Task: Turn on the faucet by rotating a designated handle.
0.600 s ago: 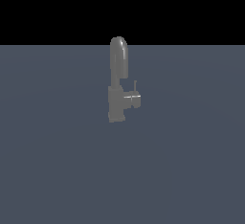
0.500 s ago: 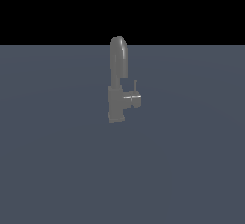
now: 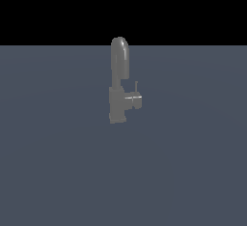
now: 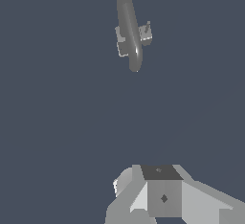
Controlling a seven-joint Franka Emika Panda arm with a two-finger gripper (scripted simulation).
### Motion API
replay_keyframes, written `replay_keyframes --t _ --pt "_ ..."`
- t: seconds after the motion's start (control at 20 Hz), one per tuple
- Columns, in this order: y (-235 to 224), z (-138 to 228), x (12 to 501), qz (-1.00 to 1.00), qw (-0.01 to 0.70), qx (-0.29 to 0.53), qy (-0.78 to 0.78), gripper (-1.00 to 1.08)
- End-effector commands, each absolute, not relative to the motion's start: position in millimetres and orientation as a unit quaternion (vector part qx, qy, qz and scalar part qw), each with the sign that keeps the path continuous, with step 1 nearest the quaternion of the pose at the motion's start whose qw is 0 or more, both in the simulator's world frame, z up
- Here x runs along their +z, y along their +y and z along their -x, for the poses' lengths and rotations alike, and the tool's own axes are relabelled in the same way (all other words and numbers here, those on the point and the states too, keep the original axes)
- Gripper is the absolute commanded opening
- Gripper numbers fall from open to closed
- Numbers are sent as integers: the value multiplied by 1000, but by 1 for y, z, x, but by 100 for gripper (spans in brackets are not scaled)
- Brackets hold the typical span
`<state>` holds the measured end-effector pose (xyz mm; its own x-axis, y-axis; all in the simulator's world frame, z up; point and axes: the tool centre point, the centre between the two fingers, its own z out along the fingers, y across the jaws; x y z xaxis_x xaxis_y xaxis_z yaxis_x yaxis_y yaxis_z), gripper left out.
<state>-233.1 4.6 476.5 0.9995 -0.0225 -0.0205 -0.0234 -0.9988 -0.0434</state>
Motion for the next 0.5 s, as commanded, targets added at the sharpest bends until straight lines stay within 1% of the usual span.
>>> replay_keyframes --t 0.0,0.45 --pt "5 226 475 999 28 19 19 -100" --pt "6 186 468 993 68 70 60 -100"
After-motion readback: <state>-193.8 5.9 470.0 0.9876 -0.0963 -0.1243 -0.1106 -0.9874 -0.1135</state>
